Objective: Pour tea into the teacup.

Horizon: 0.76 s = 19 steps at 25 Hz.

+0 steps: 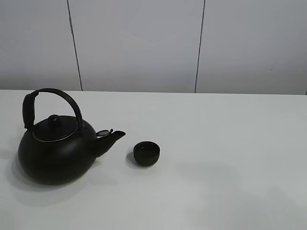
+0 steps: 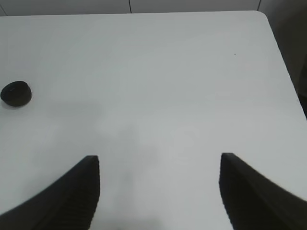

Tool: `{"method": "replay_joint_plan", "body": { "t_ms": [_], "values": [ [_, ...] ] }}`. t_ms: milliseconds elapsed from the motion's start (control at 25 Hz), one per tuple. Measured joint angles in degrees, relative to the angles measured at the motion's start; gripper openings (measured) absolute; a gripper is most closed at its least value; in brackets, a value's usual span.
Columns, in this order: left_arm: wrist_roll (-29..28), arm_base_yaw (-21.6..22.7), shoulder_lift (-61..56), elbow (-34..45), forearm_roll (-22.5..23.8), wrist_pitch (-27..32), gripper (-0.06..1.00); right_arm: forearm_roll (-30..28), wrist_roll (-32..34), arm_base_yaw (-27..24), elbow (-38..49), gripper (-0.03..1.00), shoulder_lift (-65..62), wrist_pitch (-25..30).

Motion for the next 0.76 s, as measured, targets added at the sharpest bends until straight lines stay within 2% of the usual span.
{"method": "replay_joint_plan", "body": {
  "t_ms": [320, 400, 600, 760],
  "values": [
    [0.12, 1.07, 0.00, 0.27, -0.07, -0.41, 0.36, 0.00, 0.00, 0.00, 0.00, 0.49, 0.00, 0.00],
    [0.12, 3.61, 0.00, 0.27, -0.13, -0.42, 0.36, 0.00, 0.00, 0.00, 0.00, 0.49, 0.00, 0.00],
    [0.12, 14.31, 0.00, 0.27, -0.13, -0.70, 0.36, 0.00, 0.00, 0.00, 0.00, 0.49, 0.00, 0.00],
    [0.12, 18.48, 0.00, 0.27, -0.13, -0.72, 0.36, 0.00, 0.00, 0.00, 0.00, 0.49, 0.00, 0.00]
  ]
}}
